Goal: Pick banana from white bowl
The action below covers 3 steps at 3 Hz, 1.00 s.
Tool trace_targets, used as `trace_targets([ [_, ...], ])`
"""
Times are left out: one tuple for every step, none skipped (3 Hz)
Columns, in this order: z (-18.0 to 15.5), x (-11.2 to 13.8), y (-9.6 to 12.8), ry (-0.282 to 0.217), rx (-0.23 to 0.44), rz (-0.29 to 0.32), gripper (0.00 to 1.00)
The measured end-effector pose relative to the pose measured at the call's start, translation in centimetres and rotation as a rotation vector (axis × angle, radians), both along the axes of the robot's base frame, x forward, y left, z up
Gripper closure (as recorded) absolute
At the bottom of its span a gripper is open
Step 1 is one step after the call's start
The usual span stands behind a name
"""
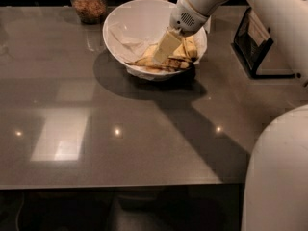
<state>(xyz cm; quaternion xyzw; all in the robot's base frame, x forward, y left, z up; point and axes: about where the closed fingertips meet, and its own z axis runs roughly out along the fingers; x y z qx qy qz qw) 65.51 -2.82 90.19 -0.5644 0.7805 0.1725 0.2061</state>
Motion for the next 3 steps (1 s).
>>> trace_targets([
  [-0.8, -0.2, 0.0, 0.027, -0.009, 0.0, 0.43],
  [-1.6, -0.4, -0.3, 0.048, -0.016, -0.007, 0.48],
  [-2.7, -0.5, -0.7, 0.066, -0.021, -0.017, 0.51],
])
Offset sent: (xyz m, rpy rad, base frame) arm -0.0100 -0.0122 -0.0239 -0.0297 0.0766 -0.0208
